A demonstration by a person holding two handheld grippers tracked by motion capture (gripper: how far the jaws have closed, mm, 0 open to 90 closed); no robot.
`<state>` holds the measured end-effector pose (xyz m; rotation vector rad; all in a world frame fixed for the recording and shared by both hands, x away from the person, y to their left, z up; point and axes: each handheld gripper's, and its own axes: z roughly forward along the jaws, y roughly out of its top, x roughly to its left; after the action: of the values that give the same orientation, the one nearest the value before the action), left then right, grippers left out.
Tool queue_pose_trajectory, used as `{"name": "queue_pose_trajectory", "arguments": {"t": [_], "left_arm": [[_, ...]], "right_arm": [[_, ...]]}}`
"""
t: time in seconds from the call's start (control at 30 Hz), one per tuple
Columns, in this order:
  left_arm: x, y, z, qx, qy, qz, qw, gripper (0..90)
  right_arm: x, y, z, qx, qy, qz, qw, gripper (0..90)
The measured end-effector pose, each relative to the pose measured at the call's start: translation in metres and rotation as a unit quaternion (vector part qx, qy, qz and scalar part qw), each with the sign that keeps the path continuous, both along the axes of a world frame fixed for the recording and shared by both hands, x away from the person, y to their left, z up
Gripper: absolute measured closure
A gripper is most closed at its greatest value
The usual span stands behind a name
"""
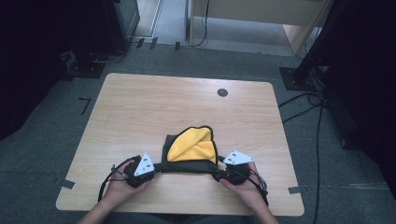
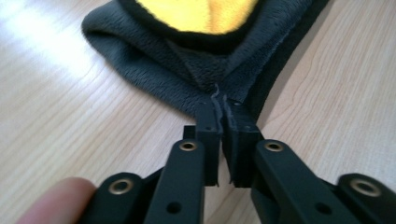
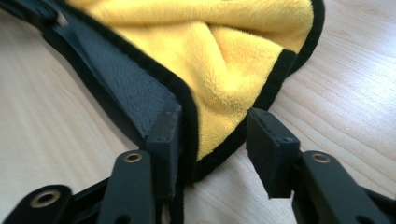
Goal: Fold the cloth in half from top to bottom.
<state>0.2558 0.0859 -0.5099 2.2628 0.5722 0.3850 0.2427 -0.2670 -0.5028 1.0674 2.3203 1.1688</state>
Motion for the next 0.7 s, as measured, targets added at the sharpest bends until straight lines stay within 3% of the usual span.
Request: {"name": "queue_pose_trajectory", "arguments": {"t": [0.07,0.13,0.2,0.27,0.33,0.43,0.47,0.53,0.6,0.63,0.7], "left_arm": [[0.003,0.006,0.003,-0.03,0.015,0.007,0.9994,81.8],[0.005,0.01,0.009,-0.065,0.026,0.016,0.9974,78.1],[0.009,0.011,0.017,-0.1,0.037,0.023,0.994,74.5],[0.012,0.009,0.021,-0.117,0.042,0.035,0.9915,69.9],[0.02,0.004,0.025,-0.142,0.059,0.062,0.9861,65.1],[0.027,-0.004,0.024,-0.15,0.082,0.089,0.9813,57.8],[0.027,-0.008,0.022,-0.142,0.088,0.086,0.9821,56.3],[0.025,-0.016,0.016,-0.104,0.094,0.076,0.9872,53.5],[0.02,-0.018,0.011,-0.066,0.087,0.061,0.9922,53.3],[0.018,-0.016,0.009,-0.06,0.083,0.054,0.9932,53.6],[0.016,-0.011,0.007,-0.065,0.088,0.047,0.993,54.5]], "right_arm": [[0.0,-0.006,0.005,0.024,0.004,0.0,0.9997,53.8],[0.001,-0.013,0.014,0.042,0.006,0.002,0.9991,52.8],[0.002,-0.017,0.02,0.043,-0.003,-0.002,0.9991,53.0],[0.005,-0.018,0.025,0.047,-0.006,-0.018,0.9987,54.2],[0.01,-0.017,0.025,0.05,-0.002,-0.041,0.9979,54.1],[0.02,-0.004,0.015,0.034,0.007,-0.061,0.9975,48.5],[0.021,-0.001,0.012,0.026,0.01,-0.063,0.9977,47.0],[0.023,0.006,0.004,0.01,0.023,-0.063,0.9977,45.6],[0.022,0.008,0.0,0.006,0.04,-0.05,0.9979,44.1],[0.022,0.008,0.0,0.003,0.045,-0.046,0.9979,43.9],[0.024,0.004,0.005,0.01,0.04,-0.049,0.9979,44.0]]}}
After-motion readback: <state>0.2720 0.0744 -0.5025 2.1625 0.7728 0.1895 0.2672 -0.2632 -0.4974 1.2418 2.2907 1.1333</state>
